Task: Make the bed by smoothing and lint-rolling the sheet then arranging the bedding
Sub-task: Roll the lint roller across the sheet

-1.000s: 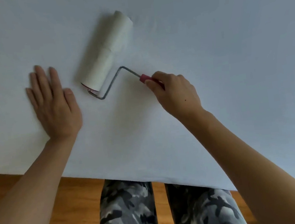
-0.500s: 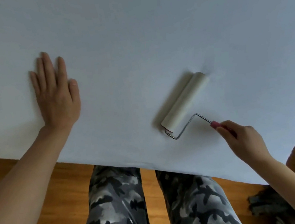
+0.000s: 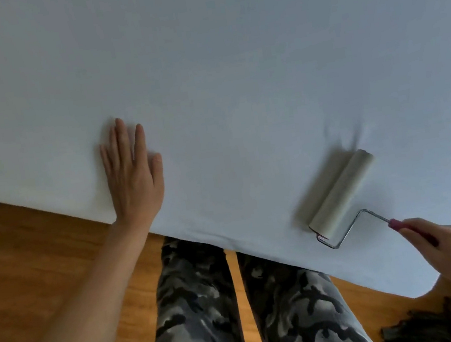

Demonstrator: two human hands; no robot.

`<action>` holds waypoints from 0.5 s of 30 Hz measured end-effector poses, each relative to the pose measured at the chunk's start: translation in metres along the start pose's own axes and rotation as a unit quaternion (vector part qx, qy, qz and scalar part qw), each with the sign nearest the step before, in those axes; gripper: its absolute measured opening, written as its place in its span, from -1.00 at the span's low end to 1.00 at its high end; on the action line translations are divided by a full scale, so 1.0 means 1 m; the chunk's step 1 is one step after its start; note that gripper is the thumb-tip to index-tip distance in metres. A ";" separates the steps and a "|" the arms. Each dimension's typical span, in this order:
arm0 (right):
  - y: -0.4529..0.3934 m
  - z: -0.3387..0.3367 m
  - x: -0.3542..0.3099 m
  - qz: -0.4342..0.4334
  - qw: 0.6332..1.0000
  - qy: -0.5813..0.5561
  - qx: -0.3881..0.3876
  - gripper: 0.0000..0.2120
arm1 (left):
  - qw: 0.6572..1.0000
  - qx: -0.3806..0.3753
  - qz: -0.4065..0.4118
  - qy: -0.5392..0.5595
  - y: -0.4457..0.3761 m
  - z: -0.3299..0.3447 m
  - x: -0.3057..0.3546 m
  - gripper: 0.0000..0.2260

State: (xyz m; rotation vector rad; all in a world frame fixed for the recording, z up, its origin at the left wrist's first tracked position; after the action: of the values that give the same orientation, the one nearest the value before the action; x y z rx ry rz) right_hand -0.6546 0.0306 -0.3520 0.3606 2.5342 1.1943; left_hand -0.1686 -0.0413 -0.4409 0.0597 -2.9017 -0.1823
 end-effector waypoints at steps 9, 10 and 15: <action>-0.064 0.025 -0.182 -0.095 0.990 0.089 0.046 -0.68 | 0.991 0.030 -0.132 -0.010 0.025 -0.020 -0.107 -0.52; -0.070 0.032 -0.208 -0.108 0.989 0.092 0.051 -0.70 | 0.990 0.026 -0.142 -0.006 0.027 -0.019 -0.115 -0.51; -0.099 0.061 -0.330 -0.171 0.979 0.083 0.071 -0.67 | 0.994 0.000 -0.108 -0.017 0.028 -0.014 -0.140 -0.50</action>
State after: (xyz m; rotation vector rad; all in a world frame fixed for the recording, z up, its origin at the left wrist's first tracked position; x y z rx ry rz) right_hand -0.3373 -0.1049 -0.4083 -0.1478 2.6861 0.9504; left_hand -0.0305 -0.0075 -0.4559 0.3751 -2.9250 -0.2224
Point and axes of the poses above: each hand's wrist, its own y-axis away from the middle knuckle, its own z-axis out of the palm, x = y × z, the point moved 6 cm from there along -y, towards the middle knuckle, and after that the axes turned 6 degrees about z, right-handed, at the moved point
